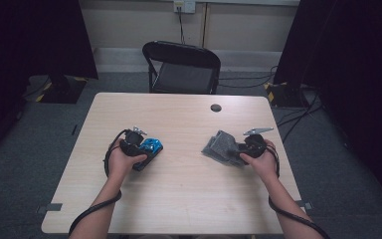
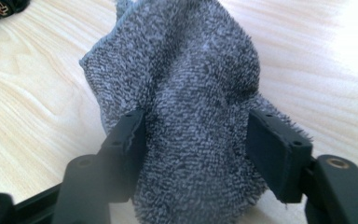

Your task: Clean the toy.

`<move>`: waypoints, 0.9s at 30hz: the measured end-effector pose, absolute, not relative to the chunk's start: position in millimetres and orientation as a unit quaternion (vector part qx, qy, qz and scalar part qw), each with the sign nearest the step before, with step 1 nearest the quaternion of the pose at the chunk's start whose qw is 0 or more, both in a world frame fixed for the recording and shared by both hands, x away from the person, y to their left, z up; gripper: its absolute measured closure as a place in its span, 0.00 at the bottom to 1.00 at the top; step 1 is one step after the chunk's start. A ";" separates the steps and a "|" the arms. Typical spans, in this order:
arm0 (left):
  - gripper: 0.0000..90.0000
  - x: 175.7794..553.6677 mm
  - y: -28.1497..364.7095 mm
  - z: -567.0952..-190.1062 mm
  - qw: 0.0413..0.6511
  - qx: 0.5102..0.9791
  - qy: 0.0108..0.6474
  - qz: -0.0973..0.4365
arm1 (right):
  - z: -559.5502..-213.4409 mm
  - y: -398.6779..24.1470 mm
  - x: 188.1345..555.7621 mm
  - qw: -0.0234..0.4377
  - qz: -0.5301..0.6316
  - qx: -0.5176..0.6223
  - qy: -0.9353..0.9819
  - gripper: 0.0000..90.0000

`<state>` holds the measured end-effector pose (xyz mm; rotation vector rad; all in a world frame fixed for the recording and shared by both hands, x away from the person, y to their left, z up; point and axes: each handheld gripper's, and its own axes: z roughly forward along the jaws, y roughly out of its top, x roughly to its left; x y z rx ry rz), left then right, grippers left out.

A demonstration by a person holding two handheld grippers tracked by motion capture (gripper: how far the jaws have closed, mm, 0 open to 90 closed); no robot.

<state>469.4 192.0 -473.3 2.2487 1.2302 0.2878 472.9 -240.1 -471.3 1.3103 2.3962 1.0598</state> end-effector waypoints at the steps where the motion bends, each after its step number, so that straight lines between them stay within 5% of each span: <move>1: 0.27 469.4 192.3 -472.2 0.278 0.839 0.456 0.106 | -470.9 -240.1 473.0 0.105 0.361 0.445 0.813 0.41; 27: 0.24 455.9 175.4 -441.4 0.324 0.842 0.422 0.088 | -452.6 -228.3 463.9 0.102 0.371 0.421 0.821 0.23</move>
